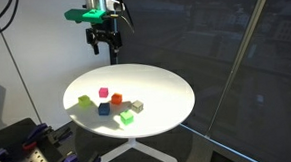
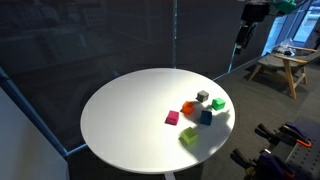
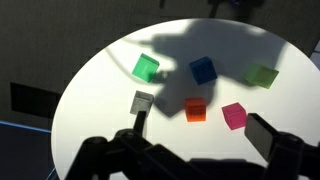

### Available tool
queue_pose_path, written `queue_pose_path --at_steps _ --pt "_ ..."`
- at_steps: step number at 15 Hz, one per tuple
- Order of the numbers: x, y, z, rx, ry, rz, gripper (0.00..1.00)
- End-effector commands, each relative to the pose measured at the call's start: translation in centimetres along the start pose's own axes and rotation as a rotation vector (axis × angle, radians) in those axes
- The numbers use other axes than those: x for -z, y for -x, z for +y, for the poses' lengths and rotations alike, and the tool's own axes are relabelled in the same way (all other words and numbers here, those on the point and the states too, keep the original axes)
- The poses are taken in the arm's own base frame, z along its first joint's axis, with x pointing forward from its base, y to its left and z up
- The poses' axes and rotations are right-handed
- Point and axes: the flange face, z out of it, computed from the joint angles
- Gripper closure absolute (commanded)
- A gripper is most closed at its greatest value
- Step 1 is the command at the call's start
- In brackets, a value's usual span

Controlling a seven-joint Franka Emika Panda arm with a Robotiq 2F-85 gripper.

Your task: Pick up the orange block and put it on the pink block

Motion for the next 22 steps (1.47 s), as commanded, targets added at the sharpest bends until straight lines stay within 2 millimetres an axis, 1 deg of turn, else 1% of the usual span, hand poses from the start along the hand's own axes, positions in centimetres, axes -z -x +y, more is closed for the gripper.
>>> queue_pose_path --at_steps 1,7,14,18,22 --pt "0.1 -2.9 0.2 0.021 -0.016 0.037 0.0" --pt "-1.3 -7.3 -0.3 0.017 -0.04 0.044 0.0" --pt "-4.1 -11.7 -0.4 0.029 -0.048 0.002 0.0" --pt "-5.8 -13.1 -0.5 0.042 -0.048 -0.028 0.0" --pt "-7.2 -13.8 -1.0 0.053 -0.035 -0.047 0.0"
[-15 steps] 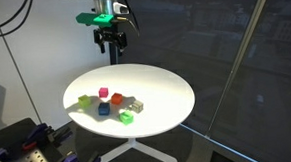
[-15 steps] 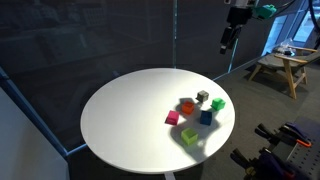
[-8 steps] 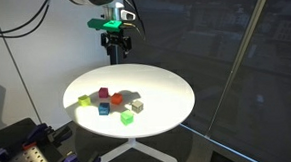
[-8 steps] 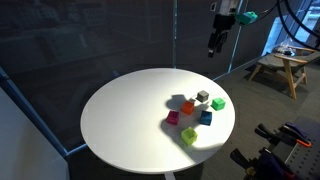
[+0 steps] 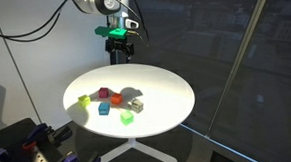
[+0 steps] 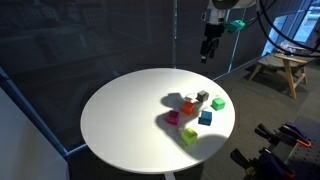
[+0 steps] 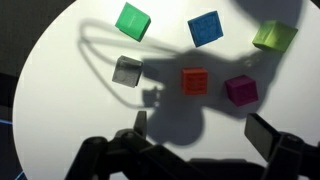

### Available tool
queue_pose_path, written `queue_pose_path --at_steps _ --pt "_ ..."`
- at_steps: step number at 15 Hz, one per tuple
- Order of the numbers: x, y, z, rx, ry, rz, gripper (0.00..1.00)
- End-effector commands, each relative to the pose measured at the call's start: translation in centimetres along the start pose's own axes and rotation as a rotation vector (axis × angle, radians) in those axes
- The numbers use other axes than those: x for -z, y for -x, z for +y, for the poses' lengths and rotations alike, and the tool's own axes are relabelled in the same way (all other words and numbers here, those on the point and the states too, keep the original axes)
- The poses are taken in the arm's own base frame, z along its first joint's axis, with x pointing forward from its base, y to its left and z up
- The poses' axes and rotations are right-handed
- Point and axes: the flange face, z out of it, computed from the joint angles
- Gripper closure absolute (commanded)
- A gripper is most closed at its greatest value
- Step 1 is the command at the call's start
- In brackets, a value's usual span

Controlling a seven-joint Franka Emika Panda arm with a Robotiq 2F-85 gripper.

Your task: Pick up the orange block and put it on the pink block

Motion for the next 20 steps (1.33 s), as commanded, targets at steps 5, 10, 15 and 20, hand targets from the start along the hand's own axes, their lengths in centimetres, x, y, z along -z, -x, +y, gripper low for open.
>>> queue_pose_path --at_steps 5,10,15,20 --pt "-1.6 -1.6 -1.4 0.013 0.021 -0.024 0.0" --pt "-3.2 -2.3 -3.2 0.054 0.071 -0.007 0.0" --pt "-4.4 -2.9 -4.1 0.086 0.069 -0.014 0.0" --pt "-4.9 -2.5 -4.2 0.087 0.059 -0.022 0.0"
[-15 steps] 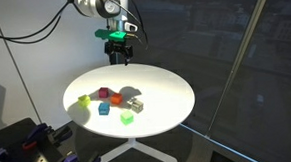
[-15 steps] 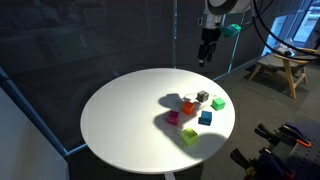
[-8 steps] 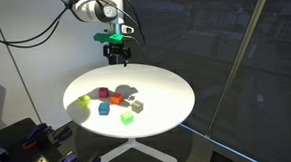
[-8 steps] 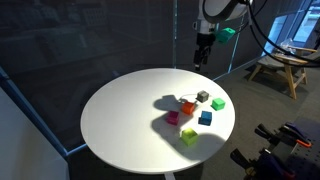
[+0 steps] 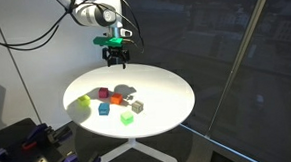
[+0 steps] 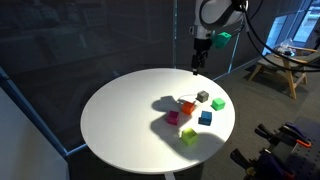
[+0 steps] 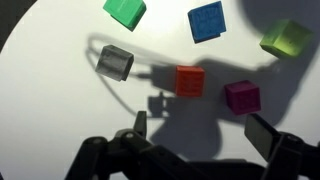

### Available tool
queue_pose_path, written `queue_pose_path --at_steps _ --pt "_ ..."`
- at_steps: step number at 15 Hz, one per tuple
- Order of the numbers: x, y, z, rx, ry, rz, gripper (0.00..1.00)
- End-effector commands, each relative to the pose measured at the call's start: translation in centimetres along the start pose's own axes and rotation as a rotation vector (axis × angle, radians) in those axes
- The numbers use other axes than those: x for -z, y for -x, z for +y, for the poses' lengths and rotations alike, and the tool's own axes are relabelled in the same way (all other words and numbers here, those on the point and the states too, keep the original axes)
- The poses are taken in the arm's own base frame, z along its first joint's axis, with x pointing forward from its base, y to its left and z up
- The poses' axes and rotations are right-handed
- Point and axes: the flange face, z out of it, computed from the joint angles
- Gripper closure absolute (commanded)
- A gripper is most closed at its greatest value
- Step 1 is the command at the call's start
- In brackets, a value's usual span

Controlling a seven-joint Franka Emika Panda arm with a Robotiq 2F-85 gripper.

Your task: Pick up the orange block and put it on the pink block

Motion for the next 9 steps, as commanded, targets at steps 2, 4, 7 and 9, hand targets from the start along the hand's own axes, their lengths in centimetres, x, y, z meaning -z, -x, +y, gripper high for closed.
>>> queue_pose_path --at_steps 2,4,7,9 --pt "0.0 0.0 0.0 0.0 0.0 -0.001 0.0" --pt "0.0 0.0 0.0 0.0 0.0 -0.001 0.0" --pt "-1.1 0.1 -0.3 -0.007 0.001 -0.005 0.0" --pt "-1.9 0.2 -0.3 -0.02 -0.003 -0.015 0.0"
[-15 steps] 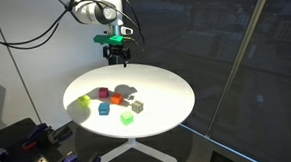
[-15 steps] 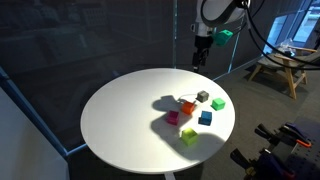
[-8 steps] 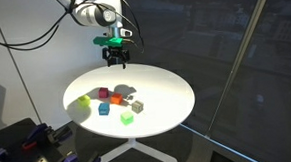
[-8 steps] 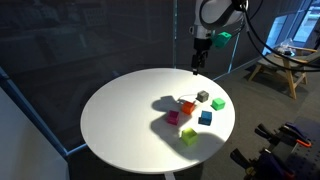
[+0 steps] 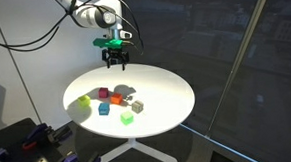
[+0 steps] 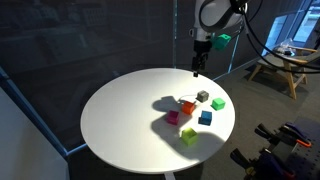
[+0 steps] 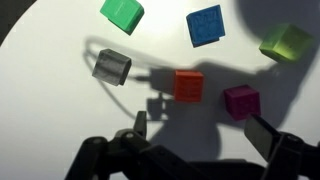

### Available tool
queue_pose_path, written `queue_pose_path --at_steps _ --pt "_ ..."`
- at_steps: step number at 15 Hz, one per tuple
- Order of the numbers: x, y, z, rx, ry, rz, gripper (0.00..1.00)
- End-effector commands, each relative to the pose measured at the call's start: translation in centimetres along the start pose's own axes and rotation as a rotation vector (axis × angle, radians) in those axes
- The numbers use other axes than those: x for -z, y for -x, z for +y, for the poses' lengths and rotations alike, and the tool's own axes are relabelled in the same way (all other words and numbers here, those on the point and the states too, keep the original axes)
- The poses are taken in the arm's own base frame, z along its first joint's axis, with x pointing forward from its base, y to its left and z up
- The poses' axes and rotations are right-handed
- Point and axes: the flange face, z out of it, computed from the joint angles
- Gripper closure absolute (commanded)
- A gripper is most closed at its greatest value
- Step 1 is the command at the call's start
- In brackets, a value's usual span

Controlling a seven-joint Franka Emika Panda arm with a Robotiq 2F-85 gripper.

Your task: Pick up the orange block and put it on the pink block

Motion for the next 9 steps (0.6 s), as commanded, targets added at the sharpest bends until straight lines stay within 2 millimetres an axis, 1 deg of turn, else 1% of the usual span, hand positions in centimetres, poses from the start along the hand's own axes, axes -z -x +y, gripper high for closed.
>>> queue_pose_path --at_steps 1,9 --pt "-1.3 0.1 -0.2 -0.025 -0.002 -0.002 0.0" --pt "-4.7 0.4 -0.6 -0.067 -0.005 0.029 0.0"
